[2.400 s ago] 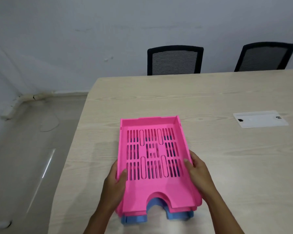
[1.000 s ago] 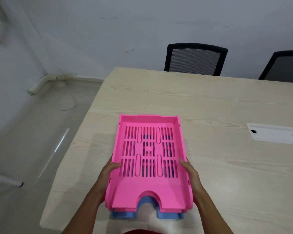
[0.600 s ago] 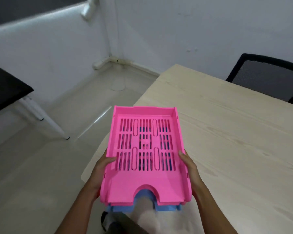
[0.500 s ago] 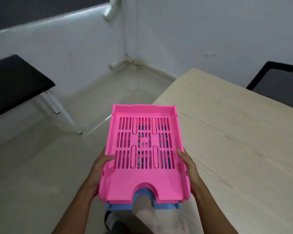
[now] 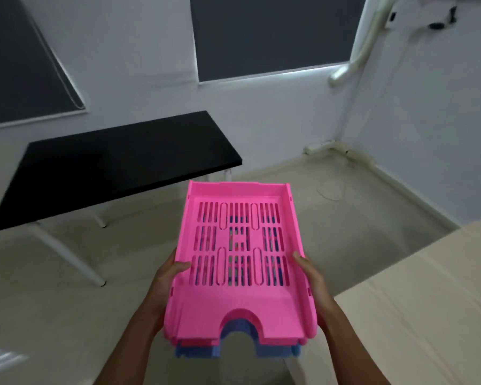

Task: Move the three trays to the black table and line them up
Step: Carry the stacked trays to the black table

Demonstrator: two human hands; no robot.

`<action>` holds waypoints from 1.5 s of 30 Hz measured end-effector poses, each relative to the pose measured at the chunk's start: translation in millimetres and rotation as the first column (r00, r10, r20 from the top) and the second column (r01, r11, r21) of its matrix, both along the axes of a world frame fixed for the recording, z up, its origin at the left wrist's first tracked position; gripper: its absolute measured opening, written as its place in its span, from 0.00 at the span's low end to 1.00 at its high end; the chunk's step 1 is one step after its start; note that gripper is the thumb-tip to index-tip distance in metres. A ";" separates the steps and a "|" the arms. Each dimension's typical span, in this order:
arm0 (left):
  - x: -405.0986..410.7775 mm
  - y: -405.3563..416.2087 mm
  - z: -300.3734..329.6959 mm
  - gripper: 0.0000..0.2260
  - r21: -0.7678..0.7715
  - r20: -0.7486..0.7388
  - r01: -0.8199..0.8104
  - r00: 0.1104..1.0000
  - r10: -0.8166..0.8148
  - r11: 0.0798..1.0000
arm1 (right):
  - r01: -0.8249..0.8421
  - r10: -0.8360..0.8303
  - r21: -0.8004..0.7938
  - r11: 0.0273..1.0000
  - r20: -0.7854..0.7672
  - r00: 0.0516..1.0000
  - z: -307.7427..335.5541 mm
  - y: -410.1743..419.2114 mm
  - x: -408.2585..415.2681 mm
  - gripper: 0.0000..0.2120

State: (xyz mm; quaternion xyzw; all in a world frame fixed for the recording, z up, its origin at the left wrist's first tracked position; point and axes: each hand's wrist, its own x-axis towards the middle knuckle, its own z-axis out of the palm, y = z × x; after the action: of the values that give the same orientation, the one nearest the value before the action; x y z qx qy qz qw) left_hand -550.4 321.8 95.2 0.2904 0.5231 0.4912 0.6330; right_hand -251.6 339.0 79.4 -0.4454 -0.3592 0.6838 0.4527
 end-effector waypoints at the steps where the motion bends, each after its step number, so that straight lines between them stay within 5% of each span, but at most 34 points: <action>1: -16.7 4.2 1.5 0.19 0.002 -0.021 -0.019 1.000 0.019 1.000 | -0.032 0.032 0.009 0.999 -0.007 0.999 1.9 12.6 -17.7 0.25; 17: -201.4 166.3 -4.3 0.34 0.035 0.081 -0.274 0.959 0.270 0.961 | -0.288 0.276 0.077 0.955 0.133 0.952 8.1 258.8 -217.9 0.24; 22: -259.1 264.4 -0.3 0.27 0.049 0.087 -0.307 0.949 0.302 0.950 | -0.335 0.332 0.047 0.941 0.059 0.941 10.2 369.7 -278.2 0.31; 28: -324.3 368.4 -4.2 0.26 0.015 0.092 -0.406 0.910 0.403 0.914 | -0.391 0.390 0.010 0.920 0.052 0.919 3.4 483.1 -345.0 0.23; 37: -417.7 469.0 -34.4 0.23 -0.021 0.067 -0.433 0.899 0.434 0.901 | -0.407 0.411 -0.090 0.909 0.030 0.911 -13.1 595.7 -444.5 0.25; 45: -488.1 534.4 -49.2 0.32 -0.055 0.098 -0.348 0.931 0.351 0.936 | -0.381 0.390 -0.175 0.908 0.017 0.921 -39.8 663.8 -508.0 0.26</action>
State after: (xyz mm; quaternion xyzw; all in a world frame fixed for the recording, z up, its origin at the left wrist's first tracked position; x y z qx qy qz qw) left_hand -1038.5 856.2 46.0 0.1545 0.5409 0.6011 0.5677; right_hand -759.6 1002.8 39.5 -0.4200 -0.3925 0.7758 0.2602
